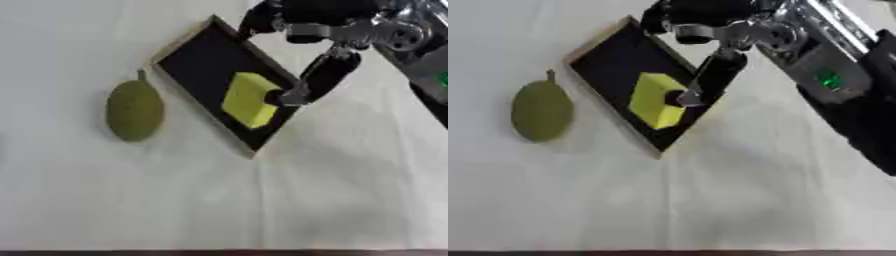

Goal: Pick up objects on the table and place them in the box.

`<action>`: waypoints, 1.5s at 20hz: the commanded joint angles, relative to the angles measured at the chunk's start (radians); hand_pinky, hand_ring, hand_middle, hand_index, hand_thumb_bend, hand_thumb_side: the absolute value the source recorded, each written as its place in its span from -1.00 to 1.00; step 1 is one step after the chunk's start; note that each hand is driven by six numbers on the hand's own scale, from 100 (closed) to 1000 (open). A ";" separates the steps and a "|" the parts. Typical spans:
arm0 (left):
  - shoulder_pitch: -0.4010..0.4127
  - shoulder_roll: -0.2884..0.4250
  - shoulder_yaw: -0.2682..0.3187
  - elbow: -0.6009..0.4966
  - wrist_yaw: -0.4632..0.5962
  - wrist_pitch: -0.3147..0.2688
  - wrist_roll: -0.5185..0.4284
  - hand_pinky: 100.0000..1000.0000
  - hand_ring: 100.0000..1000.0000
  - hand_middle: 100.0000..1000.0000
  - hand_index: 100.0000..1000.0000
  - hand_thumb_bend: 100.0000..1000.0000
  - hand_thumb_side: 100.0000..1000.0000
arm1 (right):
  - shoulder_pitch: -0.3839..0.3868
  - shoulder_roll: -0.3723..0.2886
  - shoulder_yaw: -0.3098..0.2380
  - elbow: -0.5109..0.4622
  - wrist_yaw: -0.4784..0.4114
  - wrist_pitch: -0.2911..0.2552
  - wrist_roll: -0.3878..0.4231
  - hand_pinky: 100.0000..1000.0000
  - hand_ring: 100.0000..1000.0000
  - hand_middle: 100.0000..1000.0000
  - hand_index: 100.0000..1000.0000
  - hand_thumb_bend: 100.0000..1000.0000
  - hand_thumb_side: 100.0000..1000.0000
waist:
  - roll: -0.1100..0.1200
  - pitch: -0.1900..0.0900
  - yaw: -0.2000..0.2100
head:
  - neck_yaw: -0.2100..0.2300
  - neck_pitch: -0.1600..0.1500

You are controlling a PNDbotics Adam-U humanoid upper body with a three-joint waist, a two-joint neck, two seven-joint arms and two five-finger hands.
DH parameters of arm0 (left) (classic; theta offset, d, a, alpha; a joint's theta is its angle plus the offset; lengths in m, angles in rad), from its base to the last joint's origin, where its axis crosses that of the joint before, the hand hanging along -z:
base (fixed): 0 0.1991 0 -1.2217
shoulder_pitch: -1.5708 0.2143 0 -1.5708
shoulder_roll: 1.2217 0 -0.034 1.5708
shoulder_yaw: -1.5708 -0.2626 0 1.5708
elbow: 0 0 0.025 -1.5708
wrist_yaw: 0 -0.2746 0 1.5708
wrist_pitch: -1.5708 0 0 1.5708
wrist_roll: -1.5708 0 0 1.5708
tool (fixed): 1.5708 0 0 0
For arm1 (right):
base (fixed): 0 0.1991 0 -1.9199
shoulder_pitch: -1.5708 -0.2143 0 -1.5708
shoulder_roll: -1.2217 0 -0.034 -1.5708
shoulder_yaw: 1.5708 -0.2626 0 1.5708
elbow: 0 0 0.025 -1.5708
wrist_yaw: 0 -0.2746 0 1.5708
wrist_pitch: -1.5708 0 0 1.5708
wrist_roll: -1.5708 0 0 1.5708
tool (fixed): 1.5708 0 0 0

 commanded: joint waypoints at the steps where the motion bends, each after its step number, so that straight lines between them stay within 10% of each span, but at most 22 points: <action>1: -0.006 0.016 0.006 -0.015 0.003 0.000 -0.001 0.67 0.74 0.76 1.00 -0.40 0.48 | -0.011 -0.015 -0.022 -0.009 0.005 -0.001 -0.015 0.71 0.76 0.62 0.78 -0.39 -0.43 | 0.007 -0.029 -0.001 | 0.001 0.006; 12: -0.015 0.027 0.003 -0.015 -0.018 0.003 -0.009 0.67 0.74 0.75 1.00 -0.38 0.46 | 0.043 -0.051 -0.126 -0.124 -0.093 0.069 -0.138 0.64 0.59 0.48 0.73 -0.74 -0.47 | 0.010 -0.034 -0.007 | 0.020 0.010; 20: -0.048 0.117 -0.031 -0.015 -0.179 0.071 -0.096 0.69 0.74 0.73 0.94 -0.29 0.37 | 0.225 -0.182 -0.306 -0.174 -0.356 0.150 -0.565 0.59 0.46 0.36 0.64 -1.00 0.42 | 0.017 -0.034 -0.024 | 0.076 0.009; 30: -0.094 0.329 -0.115 -0.015 -0.441 0.252 -0.562 0.69 0.68 0.63 0.80 0.06 0.13 | 0.476 -0.270 -0.454 -0.174 -0.416 0.067 -0.868 0.58 0.44 0.33 0.61 -1.00 0.22 | 0.033 -0.028 -0.042 | 0.108 0.011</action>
